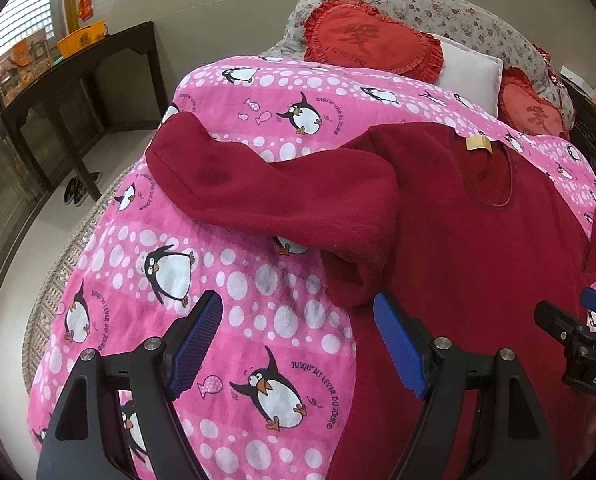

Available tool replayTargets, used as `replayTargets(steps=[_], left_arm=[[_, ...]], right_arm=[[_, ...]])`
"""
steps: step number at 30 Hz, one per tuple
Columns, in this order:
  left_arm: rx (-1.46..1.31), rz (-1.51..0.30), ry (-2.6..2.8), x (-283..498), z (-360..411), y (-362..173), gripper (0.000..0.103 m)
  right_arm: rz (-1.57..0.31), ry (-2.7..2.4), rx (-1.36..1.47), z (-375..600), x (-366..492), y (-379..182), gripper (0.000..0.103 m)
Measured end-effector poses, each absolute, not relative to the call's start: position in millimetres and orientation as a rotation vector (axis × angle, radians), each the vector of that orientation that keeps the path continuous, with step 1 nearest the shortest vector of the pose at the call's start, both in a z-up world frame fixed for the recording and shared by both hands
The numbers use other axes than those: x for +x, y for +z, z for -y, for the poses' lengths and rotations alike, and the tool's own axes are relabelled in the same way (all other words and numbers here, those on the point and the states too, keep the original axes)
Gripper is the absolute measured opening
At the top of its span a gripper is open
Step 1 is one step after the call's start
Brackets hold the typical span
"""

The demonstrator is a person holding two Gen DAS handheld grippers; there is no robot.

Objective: Fold small clothes

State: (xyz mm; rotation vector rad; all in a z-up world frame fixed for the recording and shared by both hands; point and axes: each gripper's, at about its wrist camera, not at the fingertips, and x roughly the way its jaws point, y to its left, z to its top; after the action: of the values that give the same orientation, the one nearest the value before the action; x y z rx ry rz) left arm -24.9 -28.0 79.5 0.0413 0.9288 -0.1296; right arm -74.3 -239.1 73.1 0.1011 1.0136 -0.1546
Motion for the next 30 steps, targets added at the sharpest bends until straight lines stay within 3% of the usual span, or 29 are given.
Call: replayTargets(steps=[30], left_arm=[[0.020, -0.925, -0.096, -8, 6, 84, 0.060]], right_arm=[[-1.015, -0.178, 0.146, 238, -67, 71, 0.103]])
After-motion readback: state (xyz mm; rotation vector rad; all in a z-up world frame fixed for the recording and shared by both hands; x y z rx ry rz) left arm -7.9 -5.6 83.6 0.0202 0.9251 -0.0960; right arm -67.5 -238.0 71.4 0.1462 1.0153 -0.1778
